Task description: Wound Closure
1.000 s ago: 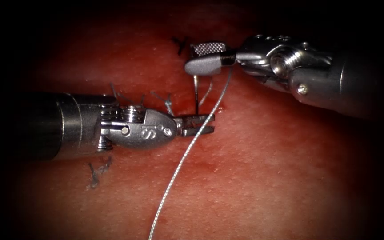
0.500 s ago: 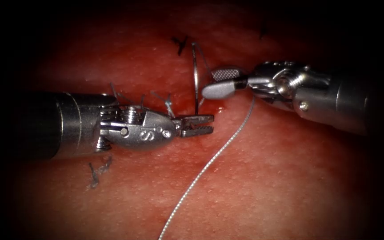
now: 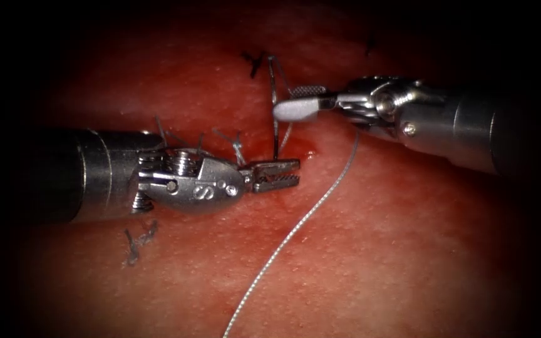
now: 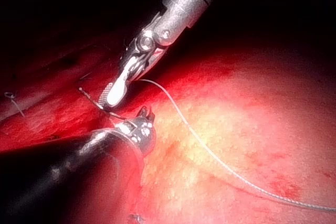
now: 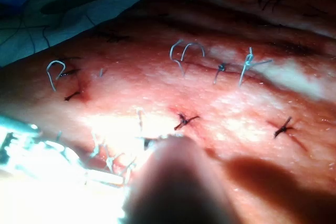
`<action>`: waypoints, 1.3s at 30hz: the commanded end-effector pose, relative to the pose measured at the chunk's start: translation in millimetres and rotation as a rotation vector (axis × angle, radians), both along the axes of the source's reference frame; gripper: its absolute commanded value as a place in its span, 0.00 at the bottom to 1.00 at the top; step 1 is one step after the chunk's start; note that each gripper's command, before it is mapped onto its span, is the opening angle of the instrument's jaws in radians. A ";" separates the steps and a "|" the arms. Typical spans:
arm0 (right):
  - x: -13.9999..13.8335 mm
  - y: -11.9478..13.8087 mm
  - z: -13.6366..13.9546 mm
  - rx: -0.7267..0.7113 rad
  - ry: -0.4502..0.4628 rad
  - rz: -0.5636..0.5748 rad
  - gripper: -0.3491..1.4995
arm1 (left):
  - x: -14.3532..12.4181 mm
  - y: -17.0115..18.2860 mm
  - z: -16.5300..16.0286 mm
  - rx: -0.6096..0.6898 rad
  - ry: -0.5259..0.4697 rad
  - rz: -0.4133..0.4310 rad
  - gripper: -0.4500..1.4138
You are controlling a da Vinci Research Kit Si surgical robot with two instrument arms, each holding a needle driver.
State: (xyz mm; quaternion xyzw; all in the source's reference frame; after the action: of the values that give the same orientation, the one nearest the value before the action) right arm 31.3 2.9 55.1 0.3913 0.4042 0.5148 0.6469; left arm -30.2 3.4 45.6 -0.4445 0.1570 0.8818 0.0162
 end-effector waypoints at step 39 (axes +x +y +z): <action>0.7 -1.3 -2.3 0.052 0.188 -0.024 0.59 | -0.2 0.2 0.1 -0.009 -0.023 0.025 0.00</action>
State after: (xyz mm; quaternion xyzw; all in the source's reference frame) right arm 31.3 0.9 52.4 0.4606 0.4449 0.4795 0.6000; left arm -29.6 3.0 45.2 -0.4563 0.1531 0.8765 0.0046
